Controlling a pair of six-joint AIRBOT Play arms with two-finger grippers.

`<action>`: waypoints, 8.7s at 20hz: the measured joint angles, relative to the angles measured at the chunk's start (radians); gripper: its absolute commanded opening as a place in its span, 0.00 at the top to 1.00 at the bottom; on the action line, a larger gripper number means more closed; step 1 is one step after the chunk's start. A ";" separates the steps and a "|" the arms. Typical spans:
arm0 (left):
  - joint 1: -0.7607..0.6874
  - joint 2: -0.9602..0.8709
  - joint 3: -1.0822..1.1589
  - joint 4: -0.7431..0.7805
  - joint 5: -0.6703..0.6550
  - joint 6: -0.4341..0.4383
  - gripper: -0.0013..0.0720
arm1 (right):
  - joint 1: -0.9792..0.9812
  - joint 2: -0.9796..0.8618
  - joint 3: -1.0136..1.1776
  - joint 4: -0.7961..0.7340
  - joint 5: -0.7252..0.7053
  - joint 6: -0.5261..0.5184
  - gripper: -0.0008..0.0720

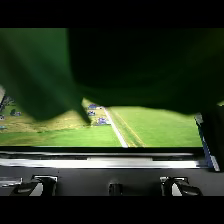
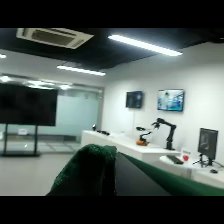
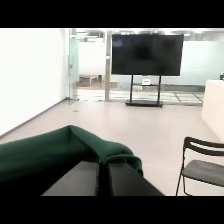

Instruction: Fold the clothes and pants, and hang the long-sleeved shirts on hangers.

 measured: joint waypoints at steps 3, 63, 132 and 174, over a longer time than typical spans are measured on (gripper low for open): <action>0.000 -0.051 -0.028 0.191 -0.132 -0.113 0.95 | -0.001 -0.082 -0.008 -0.043 0.143 0.069 0.93; 0.077 -0.674 -0.834 0.118 -0.551 -0.094 0.95 | -0.050 -0.787 -0.686 0.021 0.558 0.084 0.94; -0.007 -0.851 -0.656 0.181 -0.530 -0.092 0.52 | 0.013 -0.893 -0.527 -0.239 0.481 0.234 0.55; -0.043 -0.458 -1.320 0.075 -0.490 0.010 0.95 | -0.236 -0.674 -1.089 -0.130 0.576 0.103 0.59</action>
